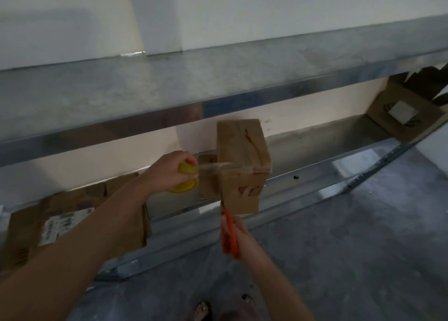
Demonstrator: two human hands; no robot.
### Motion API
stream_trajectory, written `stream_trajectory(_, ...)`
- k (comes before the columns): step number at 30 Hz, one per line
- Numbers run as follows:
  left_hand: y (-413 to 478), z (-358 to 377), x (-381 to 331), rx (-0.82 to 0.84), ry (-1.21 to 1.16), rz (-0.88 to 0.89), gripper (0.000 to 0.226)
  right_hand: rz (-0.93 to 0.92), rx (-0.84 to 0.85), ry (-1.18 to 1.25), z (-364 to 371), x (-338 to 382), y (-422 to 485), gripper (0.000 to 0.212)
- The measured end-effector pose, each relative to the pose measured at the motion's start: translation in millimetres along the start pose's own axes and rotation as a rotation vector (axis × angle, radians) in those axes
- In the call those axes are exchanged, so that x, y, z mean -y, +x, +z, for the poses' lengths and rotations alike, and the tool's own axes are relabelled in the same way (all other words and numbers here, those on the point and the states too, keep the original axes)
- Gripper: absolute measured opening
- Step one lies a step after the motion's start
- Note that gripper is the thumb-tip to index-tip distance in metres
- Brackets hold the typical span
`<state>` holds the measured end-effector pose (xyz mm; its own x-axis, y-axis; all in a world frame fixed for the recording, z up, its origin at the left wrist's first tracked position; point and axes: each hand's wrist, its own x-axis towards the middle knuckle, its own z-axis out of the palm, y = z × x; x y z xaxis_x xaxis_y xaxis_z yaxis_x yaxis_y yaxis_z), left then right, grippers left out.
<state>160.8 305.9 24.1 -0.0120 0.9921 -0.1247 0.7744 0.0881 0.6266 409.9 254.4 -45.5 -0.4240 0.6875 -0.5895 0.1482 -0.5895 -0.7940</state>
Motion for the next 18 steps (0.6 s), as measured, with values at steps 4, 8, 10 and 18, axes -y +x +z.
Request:
stream_trajectory(4,4.4,-0.5,-0.5,-0.016,-0.015,0.008,0.029,0.109,-0.044,0.117,10.2,6.2,21.2,0.028)
stream_trajectory(8,7.9,-2.6,-1.2,-0.017,-0.014,0.029,0.028,0.038,-0.006,0.111,12.0,6.2,31.3,0.029)
stream_trajectory(10,9.6,-3.2,-1.4,-0.015,-0.015,0.037,0.027,0.018,-0.003,0.182,12.0,6.4,36.5,0.024)
stream_trajectory(18,15.9,-2.3,-1.7,0.006,-0.018,0.041,0.025,-0.014,-0.064,0.173,9.4,9.4,49.1,0.025)
